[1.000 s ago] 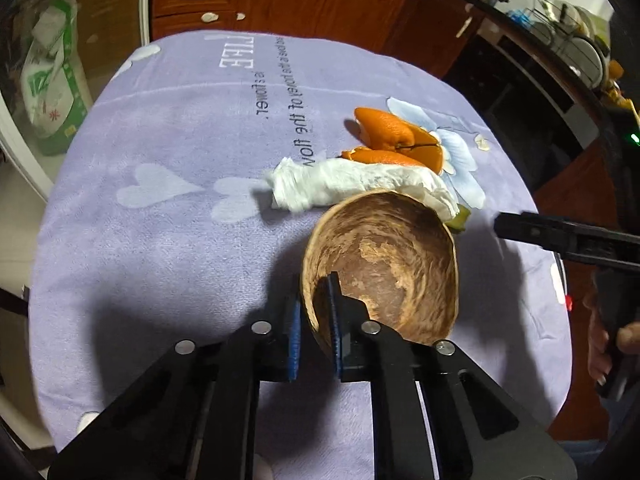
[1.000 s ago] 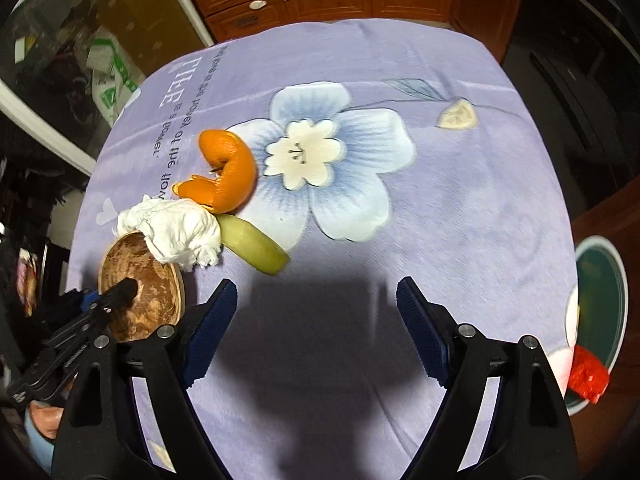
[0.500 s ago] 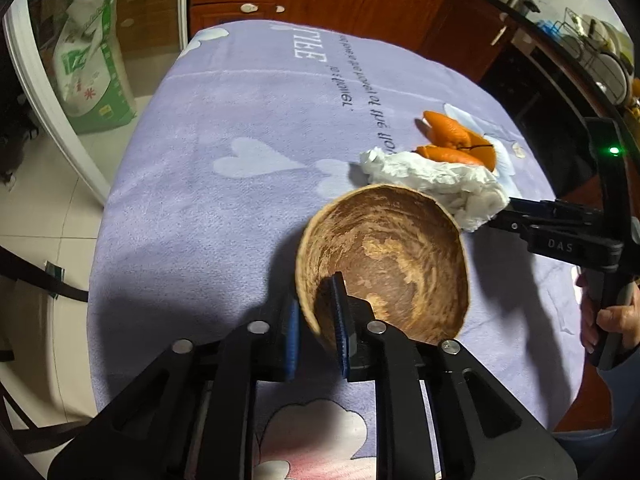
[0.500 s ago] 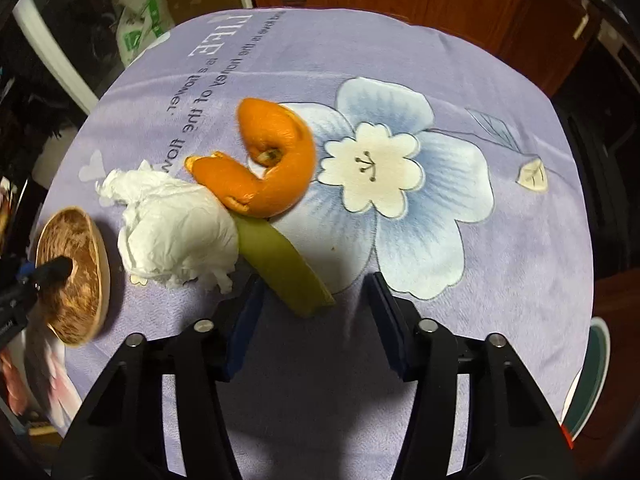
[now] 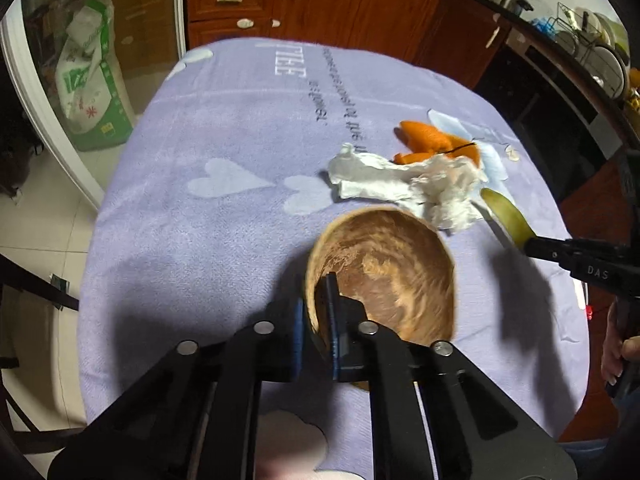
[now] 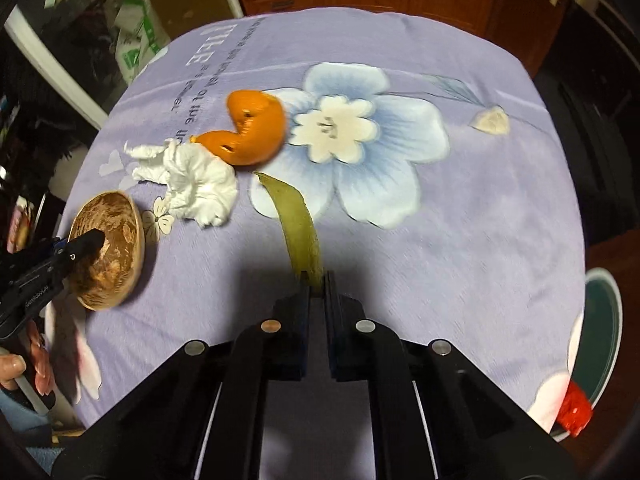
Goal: Collect trash
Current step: 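Grasp the brown coconut shell rim with the left gripper while the right grasps the green peel strip, then carry the shell and peel over the teal bin and open the left gripper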
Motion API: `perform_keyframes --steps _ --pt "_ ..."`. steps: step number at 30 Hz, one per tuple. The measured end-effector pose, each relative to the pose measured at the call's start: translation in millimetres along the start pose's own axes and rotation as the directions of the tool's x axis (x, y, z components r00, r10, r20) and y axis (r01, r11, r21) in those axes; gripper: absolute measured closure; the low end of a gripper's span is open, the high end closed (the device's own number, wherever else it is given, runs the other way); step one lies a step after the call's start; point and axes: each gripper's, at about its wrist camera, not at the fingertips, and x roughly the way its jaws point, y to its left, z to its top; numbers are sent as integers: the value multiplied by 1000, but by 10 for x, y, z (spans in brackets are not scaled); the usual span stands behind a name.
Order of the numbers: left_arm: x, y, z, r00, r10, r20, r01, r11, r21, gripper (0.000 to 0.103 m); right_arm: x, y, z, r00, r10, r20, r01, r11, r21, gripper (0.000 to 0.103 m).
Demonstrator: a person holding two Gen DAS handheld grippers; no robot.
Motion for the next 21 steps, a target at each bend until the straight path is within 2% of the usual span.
perform_keyframes --steps 10,21 --pt "-271 -628 28 999 1 39 -5 995 100 95 -522 -475 -304 994 24 103 -36 993 116 96" --pt "-394 -1705 121 997 -64 54 47 961 272 95 -1043 -1197 -638 978 -5 210 -46 971 236 96"
